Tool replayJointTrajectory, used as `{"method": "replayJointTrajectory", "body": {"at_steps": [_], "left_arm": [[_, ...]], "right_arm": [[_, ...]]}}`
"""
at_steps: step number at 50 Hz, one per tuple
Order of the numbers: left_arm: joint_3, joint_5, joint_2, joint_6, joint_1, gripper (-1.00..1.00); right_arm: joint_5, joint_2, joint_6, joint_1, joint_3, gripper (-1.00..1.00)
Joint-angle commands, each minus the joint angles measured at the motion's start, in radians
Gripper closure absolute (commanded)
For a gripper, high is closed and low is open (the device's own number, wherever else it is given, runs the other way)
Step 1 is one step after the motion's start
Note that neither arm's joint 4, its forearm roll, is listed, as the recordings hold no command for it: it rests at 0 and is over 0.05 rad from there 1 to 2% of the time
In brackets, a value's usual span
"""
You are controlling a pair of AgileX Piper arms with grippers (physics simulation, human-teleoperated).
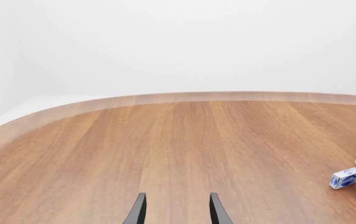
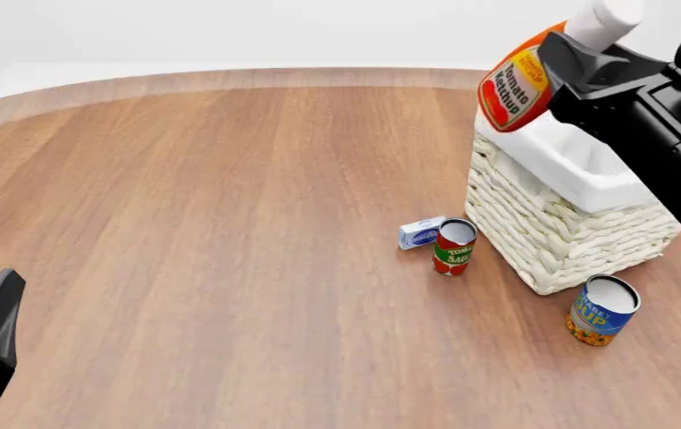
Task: Pick up the ketchup, and put it in the basket.
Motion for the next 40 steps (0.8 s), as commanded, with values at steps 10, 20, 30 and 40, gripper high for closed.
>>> {"method": "replayJointTrajectory", "body": {"at_steps": [10,20,30,40], "left_arm": [[0.0,0.0,0.0,0.0,0.0,-1.0],[0.0,0.0,0.0,0.0,0.0,-1.0],[0.0,0.0,0.0,0.0,0.0,-1.0],[0.0,0.0,0.0,0.0,0.0,-1.0]], "right_arm": [[0.027,-0.097,0.041,-0.113,0.038,1.0],[0.039,-0.129,0.042,-0.153,0.053,1.0],[0.054,-0.154,0.035,-0.188,0.063,1.0],[0.076,-0.169,0.021,-0.23,0.067,1.0]]}}
